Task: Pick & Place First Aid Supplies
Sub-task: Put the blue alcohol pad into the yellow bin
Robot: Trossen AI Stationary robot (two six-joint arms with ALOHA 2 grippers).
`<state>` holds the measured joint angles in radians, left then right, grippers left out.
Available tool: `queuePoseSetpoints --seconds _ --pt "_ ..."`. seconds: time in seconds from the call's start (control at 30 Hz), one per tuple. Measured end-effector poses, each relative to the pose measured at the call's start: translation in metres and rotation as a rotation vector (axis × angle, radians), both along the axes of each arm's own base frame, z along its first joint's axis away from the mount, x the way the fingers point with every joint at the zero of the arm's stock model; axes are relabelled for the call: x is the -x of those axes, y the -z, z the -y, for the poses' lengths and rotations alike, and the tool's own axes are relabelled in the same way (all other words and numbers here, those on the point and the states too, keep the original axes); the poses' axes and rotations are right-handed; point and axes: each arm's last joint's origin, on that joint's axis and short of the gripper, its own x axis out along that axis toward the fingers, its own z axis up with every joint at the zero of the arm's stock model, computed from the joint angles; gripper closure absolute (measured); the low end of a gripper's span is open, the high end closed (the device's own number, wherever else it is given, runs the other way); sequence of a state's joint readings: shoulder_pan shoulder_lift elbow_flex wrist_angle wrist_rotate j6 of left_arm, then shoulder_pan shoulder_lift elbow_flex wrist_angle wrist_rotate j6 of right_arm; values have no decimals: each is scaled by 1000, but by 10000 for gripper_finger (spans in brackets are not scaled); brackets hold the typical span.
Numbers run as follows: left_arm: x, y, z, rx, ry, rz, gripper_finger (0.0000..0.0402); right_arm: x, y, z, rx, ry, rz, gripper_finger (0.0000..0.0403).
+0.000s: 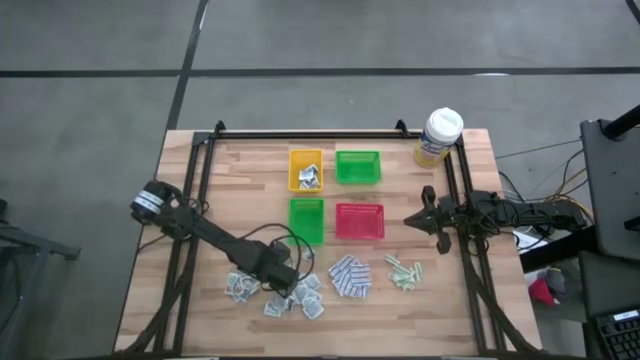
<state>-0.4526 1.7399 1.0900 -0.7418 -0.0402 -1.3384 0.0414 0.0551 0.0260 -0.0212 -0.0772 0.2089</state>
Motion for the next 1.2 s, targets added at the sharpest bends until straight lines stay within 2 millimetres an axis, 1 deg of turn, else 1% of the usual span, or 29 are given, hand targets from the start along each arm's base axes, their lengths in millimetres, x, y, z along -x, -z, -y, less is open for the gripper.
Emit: queuePoseSetpoints --seconds 0.3,0.53,1.07,1.2 --pt "-1 -1 1 13 -7 4 242 0 0 0 0 0 0 374" --pt "0 -4 5 84 -34 -22 242 0 0 0 0 0 0 374" --pt "2 1 3 53 -35 -16 242 0 0 0 0 0 0 374" --pt "3 4 3 61 -38 -2 249 0 0 0 0 0 0 374"
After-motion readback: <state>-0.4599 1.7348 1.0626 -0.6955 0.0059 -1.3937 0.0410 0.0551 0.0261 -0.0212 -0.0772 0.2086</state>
